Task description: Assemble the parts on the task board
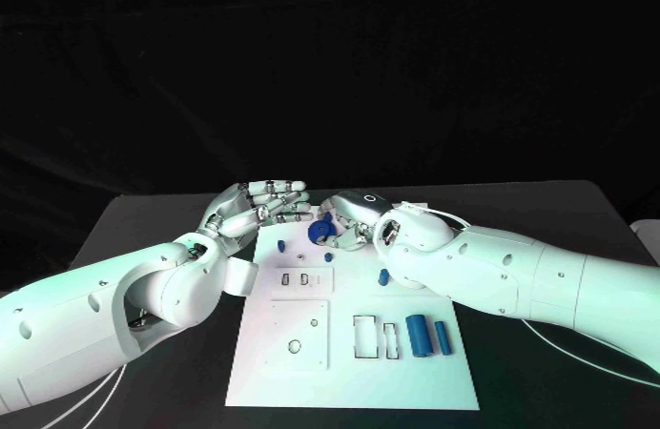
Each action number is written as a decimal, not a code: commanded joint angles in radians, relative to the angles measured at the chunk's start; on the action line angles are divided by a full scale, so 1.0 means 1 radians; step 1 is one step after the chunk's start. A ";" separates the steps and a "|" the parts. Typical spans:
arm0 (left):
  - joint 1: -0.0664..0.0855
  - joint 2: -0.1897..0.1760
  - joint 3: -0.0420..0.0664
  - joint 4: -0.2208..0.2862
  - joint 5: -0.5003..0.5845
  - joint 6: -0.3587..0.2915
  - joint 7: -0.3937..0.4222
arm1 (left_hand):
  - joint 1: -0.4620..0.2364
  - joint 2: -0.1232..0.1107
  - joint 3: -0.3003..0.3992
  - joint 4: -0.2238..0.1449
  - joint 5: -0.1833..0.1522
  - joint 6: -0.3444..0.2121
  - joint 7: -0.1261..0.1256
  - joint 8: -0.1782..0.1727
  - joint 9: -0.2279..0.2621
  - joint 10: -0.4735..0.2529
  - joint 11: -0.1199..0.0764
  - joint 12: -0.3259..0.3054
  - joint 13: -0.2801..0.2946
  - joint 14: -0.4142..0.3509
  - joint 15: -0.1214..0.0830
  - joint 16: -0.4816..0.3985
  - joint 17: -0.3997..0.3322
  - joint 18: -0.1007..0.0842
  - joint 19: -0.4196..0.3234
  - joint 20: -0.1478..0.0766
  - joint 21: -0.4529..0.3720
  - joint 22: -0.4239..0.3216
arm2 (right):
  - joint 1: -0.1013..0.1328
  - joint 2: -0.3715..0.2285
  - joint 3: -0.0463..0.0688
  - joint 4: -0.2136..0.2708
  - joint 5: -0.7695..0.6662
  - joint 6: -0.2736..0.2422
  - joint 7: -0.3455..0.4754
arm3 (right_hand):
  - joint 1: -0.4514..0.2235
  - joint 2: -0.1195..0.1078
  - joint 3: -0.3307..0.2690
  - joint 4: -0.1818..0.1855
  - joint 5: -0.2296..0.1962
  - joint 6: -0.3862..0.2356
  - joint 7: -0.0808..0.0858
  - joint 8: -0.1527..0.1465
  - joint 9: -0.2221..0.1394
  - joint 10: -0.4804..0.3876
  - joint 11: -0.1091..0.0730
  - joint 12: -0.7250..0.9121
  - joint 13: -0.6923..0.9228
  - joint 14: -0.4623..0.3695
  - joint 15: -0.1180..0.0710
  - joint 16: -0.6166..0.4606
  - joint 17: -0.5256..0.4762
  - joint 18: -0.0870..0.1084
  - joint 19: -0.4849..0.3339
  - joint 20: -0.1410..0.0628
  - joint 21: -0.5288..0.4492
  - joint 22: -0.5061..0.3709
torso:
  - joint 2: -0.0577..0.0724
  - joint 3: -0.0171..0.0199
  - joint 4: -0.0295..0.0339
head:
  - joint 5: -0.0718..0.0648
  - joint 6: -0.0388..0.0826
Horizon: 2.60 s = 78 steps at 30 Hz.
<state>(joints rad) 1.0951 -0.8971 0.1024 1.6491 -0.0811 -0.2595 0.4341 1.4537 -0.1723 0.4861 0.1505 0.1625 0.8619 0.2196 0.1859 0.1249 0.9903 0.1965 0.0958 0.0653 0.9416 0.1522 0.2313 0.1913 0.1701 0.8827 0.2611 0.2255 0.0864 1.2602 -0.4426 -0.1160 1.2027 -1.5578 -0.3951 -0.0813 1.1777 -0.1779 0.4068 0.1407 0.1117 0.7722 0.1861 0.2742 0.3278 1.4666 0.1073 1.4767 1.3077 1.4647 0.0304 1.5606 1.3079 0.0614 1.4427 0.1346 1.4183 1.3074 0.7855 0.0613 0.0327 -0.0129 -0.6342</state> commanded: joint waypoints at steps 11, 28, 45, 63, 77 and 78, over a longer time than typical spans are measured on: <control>0.001 -0.002 0.001 -0.001 0.001 0.011 0.002 | -0.007 0.000 0.006 0.001 -0.006 0.007 0.031 -0.003 -0.001 0.005 -0.001 -0.003 -0.001 0.001 0.002 -0.007 0.001 0.013 0.002 0.000 0.003 -0.001 | 0.000 -0.073 0.007 0.076 0.077 -0.107 0.048 | 0.021 0.020 -0.004 0.010 0.025 0.020 -0.003 -0.004 0.000 0.013 -0.008 0.008 0.158 0.097 -0.004 -0.001 0.226 -0.012 0.002 -0.003 -0.001 0.089 | -0.003 0.0000 -0.0044 | 0.001 0.006; 0.000 -0.015 0.000 -0.024 0.004 0.014 0.008 | -0.010 0.000 0.007 0.001 -0.006 0.007 0.031 -0.004 -0.001 0.006 -0.001 -0.004 -0.001 0.001 0.002 -0.007 0.002 0.013 0.002 0.000 0.002 -0.002 | 0.045 -0.365 0.020 0.170 0.521 0.061 0.249 | 0.101 0.024 0.017 -0.040 0.039 0.043 -0.001 -0.015 -0.002 -0.009 -0.007 -0.009 0.138 0.088 -0.004 -0.012 0.191 0.004 -0.046 -0.003 -0.061 0.030 | -0.031 -0.0014 -0.0377 | -0.022 0.016; -0.001 -0.016 0.000 -0.027 0.005 0.019 0.011 | -0.010 0.001 0.010 0.000 -0.006 0.008 0.030 -0.004 -0.001 0.007 -0.001 -0.004 -0.001 0.002 0.002 -0.008 0.002 0.013 0.002 0.000 0.002 -0.002 | 0.027 -0.432 0.019 0.112 0.498 0.124 0.281 | 0.133 0.000 0.017 -0.082 0.039 0.023 0.001 -0.034 -0.009 -0.021 -0.006 -0.018 0.126 0.087 -0.003 -0.014 0.186 0.009 -0.060 -0.003 -0.081 0.014 | -0.032 -0.0027 -0.0386 | -0.039 0.007; -0.001 -0.019 0.000 -0.024 0.005 0.019 0.011 | -0.010 0.000 0.010 -0.001 -0.006 0.008 0.030 -0.004 0.000 0.007 -0.002 -0.005 -0.001 0.002 0.002 -0.008 0.003 0.013 0.002 0.000 0.002 -0.002 | -0.007 -0.404 0.017 0.078 0.413 0.142 0.249 | 0.167 0.004 0.042 -0.121 0.063 0.023 0.005 -0.042 -0.011 -0.024 -0.003 -0.020 0.124 0.087 -0.001 -0.014 0.188 0.009 -0.061 -0.001 -0.086 0.014 | -0.032 -0.0010 -0.0403 | -0.032 -0.008; -0.001 -0.018 0.000 -0.024 0.005 0.021 0.010 | -0.009 0.000 0.012 -0.003 -0.006 0.008 0.029 -0.004 0.000 0.008 -0.002 -0.005 -0.001 0.002 0.002 -0.008 0.003 0.013 0.002 0.000 0.002 -0.002 | -0.023 -0.383 0.016 0.064 0.402 0.097 0.218 | 0.150 0.015 0.048 -0.116 0.058 0.039 0.007 -0.038 -0.009 -0.017 -0.001 -0.014 0.130 0.088 0.001 -0.013 0.189 0.007 -0.054 0.000 -0.079 0.022 | -0.033 -0.0011 -0.0386 | -0.028 -0.012; -0.001 -0.018 0.000 -0.024 0.005 0.021 0.010 | -0.009 0.000 0.012 -0.003 -0.006 0.008 0.029 -0.004 0.000 0.008 -0.002 -0.005 -0.001 0.002 0.002 -0.008 0.003 0.013 0.002 0.000 0.002 -0.002 | -0.025 -0.381 0.016 0.062 0.402 0.097 0.216 | 0.149 0.016 0.048 -0.116 0.057 0.041 0.006 -0.037 -0.009 -0.016 -0.001 -0.013 0.131 0.088 0.001 -0.014 0.189 0.007 -0.054 0.000 -0.079 0.023 | -0.032 -0.0009 -0.0384 | -0.028 -0.012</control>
<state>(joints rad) 1.0938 -0.9166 0.1019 1.6221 -0.0796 -0.2568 0.4335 1.4538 -0.1723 0.4942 0.1474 0.1625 0.8619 0.2197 0.1859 0.1249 0.9903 0.1965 0.0958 0.0655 0.9416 0.1522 0.2276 0.1937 0.1701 0.8827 0.2611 0.2255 0.0859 1.2371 -0.8257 -0.0993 1.2656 -1.1372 -0.2912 0.1523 1.3294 -0.1687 0.4501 0.0233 0.1723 0.8064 0.1907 0.2374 0.3183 1.4506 0.1056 1.4613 1.3081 1.4647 0.0303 1.5527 1.3074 0.0614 1.3889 0.1344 1.3357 1.3073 0.7528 0.0608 -0.0069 -0.0404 -0.6457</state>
